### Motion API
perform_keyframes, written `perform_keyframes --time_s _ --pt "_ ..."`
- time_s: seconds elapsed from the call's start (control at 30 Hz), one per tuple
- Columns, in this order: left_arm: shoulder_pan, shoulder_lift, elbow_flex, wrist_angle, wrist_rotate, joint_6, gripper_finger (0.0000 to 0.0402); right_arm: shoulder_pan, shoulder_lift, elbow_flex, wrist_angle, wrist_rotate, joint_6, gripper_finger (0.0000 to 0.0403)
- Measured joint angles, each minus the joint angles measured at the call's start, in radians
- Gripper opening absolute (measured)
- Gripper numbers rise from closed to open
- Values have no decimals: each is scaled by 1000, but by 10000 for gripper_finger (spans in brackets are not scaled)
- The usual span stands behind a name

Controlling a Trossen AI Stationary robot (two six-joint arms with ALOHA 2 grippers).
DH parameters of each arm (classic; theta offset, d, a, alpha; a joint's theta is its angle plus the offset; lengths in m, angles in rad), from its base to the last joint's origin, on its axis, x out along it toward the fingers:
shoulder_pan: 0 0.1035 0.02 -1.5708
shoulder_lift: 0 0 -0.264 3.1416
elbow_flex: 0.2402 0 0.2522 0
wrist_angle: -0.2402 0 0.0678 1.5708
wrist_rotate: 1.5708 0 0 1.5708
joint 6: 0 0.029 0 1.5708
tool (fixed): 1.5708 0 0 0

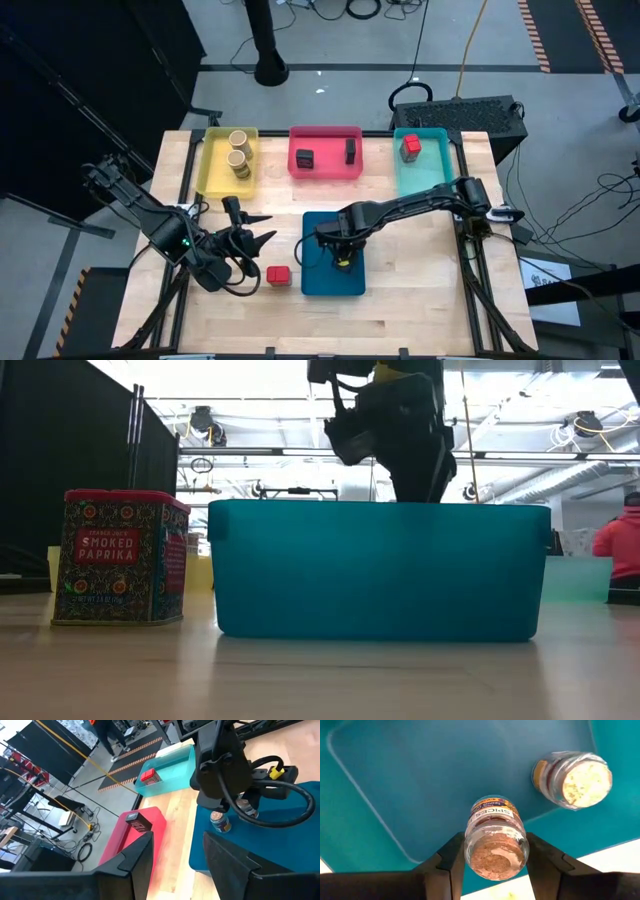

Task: Sort spices by type
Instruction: Put the brown seasoning bottle into the blue bin

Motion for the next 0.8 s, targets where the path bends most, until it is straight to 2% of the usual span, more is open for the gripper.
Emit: perform_keyframes --time_s 0.33,0.5,0.8 --pt "0 0 0 -21 0 -17 177 1 30 0 49 14 -5 150" --pt "0 0 -1 -45 -1 -42 177 4 73 -1 33 -34 -26 161" --pt "0 0 -1 -67 -14 -59 177 4 88 -1 35 -35 -46 175"
